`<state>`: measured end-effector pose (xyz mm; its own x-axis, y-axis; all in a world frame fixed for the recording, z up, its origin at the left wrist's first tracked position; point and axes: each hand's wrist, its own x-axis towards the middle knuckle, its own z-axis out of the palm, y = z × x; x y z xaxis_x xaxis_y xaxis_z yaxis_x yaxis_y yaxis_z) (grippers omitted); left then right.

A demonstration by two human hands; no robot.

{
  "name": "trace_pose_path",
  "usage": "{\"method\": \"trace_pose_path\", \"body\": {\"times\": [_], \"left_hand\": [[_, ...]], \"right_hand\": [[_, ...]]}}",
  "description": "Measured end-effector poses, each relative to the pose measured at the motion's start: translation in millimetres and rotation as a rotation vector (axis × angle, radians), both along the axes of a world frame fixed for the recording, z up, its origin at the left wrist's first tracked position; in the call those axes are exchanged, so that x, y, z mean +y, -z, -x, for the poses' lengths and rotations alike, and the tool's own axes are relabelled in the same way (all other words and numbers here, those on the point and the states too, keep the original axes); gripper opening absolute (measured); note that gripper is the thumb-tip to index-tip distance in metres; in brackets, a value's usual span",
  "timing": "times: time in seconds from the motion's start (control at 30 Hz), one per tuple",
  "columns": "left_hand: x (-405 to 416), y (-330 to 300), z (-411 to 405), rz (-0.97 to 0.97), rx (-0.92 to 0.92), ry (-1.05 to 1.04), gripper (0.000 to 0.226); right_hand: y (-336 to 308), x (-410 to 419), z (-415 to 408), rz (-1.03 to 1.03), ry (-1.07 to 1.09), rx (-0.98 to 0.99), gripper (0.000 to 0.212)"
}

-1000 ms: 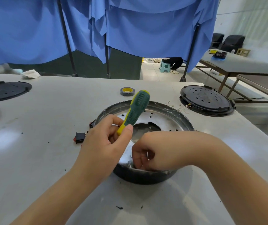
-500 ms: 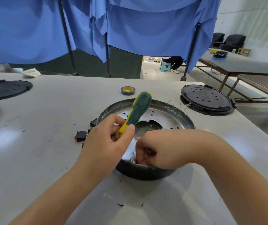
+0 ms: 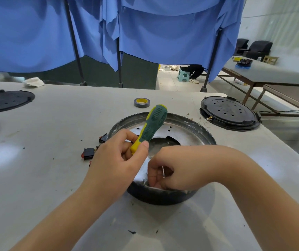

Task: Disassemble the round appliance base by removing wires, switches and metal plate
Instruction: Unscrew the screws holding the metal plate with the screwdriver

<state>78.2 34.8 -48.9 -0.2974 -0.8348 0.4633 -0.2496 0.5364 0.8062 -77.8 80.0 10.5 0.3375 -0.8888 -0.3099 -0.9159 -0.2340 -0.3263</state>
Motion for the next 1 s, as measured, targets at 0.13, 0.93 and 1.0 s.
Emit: {"method": "trace_pose_path", "body": {"times": [0.13,0.93,1.0], "left_hand": [[0.2,-0.5,-0.8,0.0,-0.008,-0.003,0.026],[-1.3,1.4,0.0,0.008,-0.024,-0.012,0.029],[-1.0,1.3,-0.1,0.01,-0.027,-0.013,0.029]], "right_hand": [[-0.5,0.2,1.7,0.006,0.021,-0.022,0.023],[-0.1,-3.2,4.9,-0.039,-0.018,-0.031,0.026],[-0.1,-3.2,4.6,-0.038,-0.016,-0.042,0.026]]}}
